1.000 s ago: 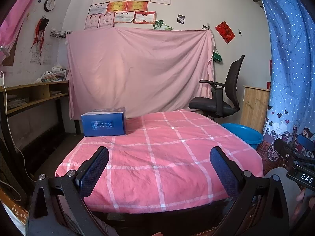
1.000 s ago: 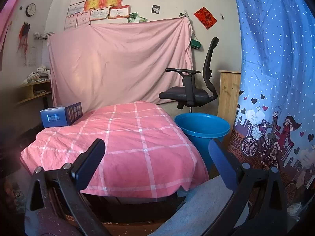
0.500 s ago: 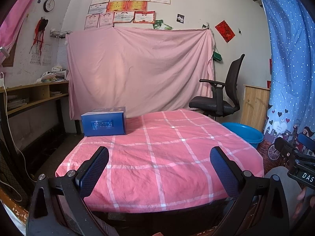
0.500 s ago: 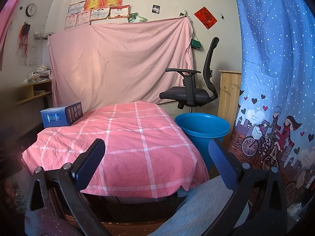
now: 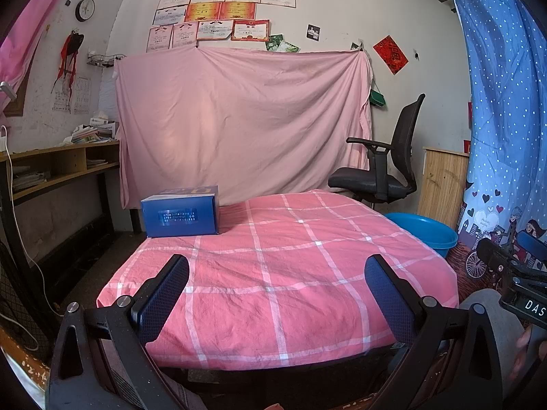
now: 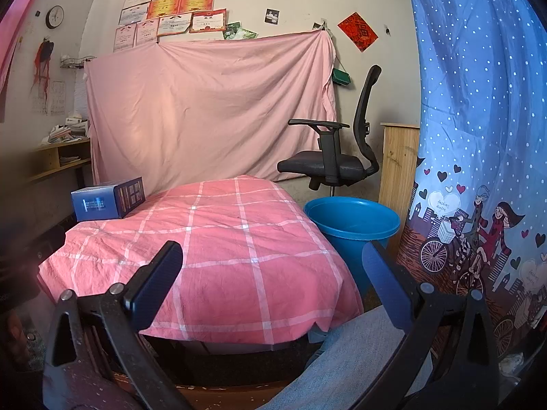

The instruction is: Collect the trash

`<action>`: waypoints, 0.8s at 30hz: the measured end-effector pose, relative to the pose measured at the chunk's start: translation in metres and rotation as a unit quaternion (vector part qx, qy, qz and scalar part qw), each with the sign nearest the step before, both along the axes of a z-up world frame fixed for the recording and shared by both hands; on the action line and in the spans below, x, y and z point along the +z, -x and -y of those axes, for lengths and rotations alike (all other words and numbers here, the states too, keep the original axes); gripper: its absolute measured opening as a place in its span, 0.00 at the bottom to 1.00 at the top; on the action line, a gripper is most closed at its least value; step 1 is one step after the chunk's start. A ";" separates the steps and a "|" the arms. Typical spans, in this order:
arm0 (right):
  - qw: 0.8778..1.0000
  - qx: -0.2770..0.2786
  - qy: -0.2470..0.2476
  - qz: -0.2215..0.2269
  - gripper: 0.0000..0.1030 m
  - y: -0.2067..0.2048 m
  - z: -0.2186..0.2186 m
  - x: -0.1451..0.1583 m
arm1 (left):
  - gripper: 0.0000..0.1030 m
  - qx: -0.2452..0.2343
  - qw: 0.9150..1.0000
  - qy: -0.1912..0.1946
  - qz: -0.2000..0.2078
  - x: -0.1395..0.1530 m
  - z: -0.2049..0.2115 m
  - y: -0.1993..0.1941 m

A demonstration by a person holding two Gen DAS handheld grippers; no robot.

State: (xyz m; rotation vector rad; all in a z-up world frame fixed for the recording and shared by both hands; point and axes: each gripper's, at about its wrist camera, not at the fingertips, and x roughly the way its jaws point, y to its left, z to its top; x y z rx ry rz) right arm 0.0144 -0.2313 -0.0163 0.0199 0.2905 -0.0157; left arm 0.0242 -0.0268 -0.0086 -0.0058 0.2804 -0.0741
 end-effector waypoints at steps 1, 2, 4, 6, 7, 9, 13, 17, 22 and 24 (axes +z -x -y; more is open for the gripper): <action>1.000 0.000 0.000 0.000 1.00 0.000 0.000 0.000 | 0.98 0.000 1.000 0.000 0.001 0.000 0.000 0.000; 1.000 0.000 0.000 0.000 1.00 0.000 0.000 0.000 | 0.98 -0.001 1.000 0.000 0.001 0.000 0.000 0.000; 1.000 0.000 0.000 0.000 1.00 0.000 0.000 0.000 | 0.98 0.000 1.000 -0.001 0.001 -0.001 0.002 0.001; 1.000 0.000 0.000 0.000 1.00 0.000 0.000 0.000 | 0.98 0.000 1.000 -0.002 0.001 -0.002 0.001 0.001; 1.000 0.000 0.000 0.000 1.00 0.000 0.000 0.000 | 0.98 0.000 1.000 -0.002 0.001 -0.002 0.001 0.001; 1.000 0.000 0.000 0.000 1.00 0.000 0.000 0.000 | 0.98 0.001 1.000 -0.002 0.001 -0.001 0.002 0.001; 1.000 0.000 0.000 0.000 1.00 0.000 0.000 0.000 | 0.98 0.000 1.000 -0.002 0.000 -0.002 0.002 0.001; 1.000 0.000 0.000 0.000 1.00 0.000 0.000 0.000 | 0.98 0.000 1.000 -0.002 0.001 -0.002 0.001 0.001; 1.000 0.000 0.000 0.000 1.00 0.000 0.000 0.000 | 0.98 -0.001 1.000 -0.001 0.001 -0.002 0.002 0.001; 1.000 0.000 0.000 0.000 1.00 0.000 0.000 0.000 | 0.98 -0.001 1.000 -0.001 0.001 -0.002 0.003 0.002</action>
